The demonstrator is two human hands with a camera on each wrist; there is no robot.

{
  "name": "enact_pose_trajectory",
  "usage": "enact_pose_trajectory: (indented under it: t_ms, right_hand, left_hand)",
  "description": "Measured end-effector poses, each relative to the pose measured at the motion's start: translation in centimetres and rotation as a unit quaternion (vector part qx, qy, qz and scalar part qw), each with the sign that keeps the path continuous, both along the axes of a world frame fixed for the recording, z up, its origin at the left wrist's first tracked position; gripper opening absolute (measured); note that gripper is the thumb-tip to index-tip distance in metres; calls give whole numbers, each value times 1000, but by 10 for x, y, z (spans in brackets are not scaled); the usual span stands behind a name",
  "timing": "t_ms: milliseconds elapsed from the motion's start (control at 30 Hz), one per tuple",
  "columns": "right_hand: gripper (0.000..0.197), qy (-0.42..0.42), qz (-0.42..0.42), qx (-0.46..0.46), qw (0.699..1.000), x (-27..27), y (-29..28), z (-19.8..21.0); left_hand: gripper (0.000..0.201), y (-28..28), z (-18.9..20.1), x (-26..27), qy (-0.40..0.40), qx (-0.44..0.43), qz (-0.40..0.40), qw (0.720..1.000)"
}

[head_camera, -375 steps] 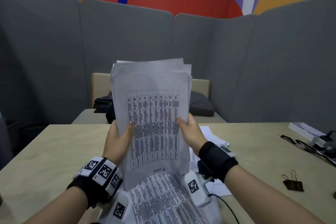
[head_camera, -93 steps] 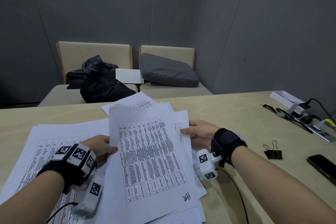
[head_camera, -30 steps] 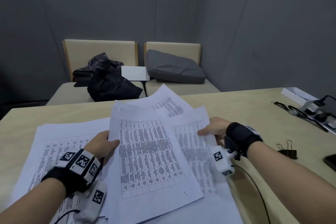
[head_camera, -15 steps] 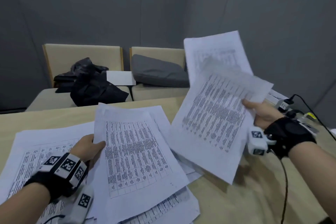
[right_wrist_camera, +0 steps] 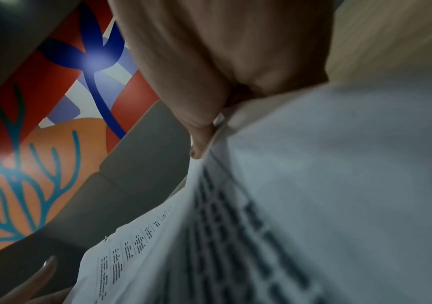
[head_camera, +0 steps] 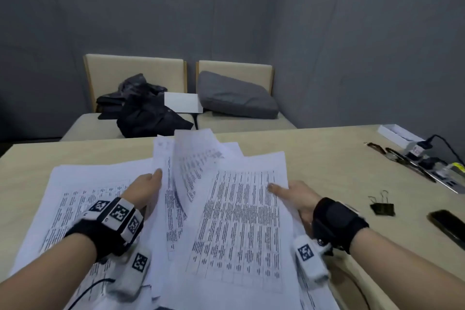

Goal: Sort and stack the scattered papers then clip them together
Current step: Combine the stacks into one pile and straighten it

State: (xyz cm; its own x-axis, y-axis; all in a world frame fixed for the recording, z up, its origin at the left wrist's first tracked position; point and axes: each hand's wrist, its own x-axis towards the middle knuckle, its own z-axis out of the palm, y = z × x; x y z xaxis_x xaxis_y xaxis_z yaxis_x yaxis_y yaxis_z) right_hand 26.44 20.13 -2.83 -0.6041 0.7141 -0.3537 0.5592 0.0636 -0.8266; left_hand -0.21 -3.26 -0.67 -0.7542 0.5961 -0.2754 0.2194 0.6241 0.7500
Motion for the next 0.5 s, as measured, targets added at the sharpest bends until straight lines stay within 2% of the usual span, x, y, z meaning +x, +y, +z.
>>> enact_pose_trajectory:
  t_ms: [67, 100, 133, 233, 267, 367, 433, 500]
  right_hand:
    - [101, 1, 7, -1, 1000, -8, -1, -13]
    - [97, 16, 3, -12, 1000, -12, -7, -11]
    - [95, 31, 4, -23, 999, -15, -17, -4]
    - [74, 45, 21, -54, 997, -17, -32, 10]
    - [69, 34, 42, -65, 996, -14, -32, 11]
    - [39, -44, 119, -123, 984, -2, -30, 14]
    - [22, -120, 139, -102, 978, 5, -27, 14]
    - [28, -178, 140, -35, 973, 11, -18, 15]
  left_hand:
    - [78, 0, 5, 4, -27, 9, 1, 1000]
    - [77, 0, 9, 6, -35, 10, -1, 999]
    - [72, 1, 10, 7, -35, 2, -3, 999]
    - [37, 1, 3, 7, 14, -13, -9, 1000]
    - [33, 1, -2, 6, 29, -21, -1, 999]
    - [27, 1, -10, 2, 44, -35, 8, 998]
    - [24, 3, -11, -3, 46, -38, 1, 998]
    - [25, 4, -12, -8, 43, -42, -7, 998]
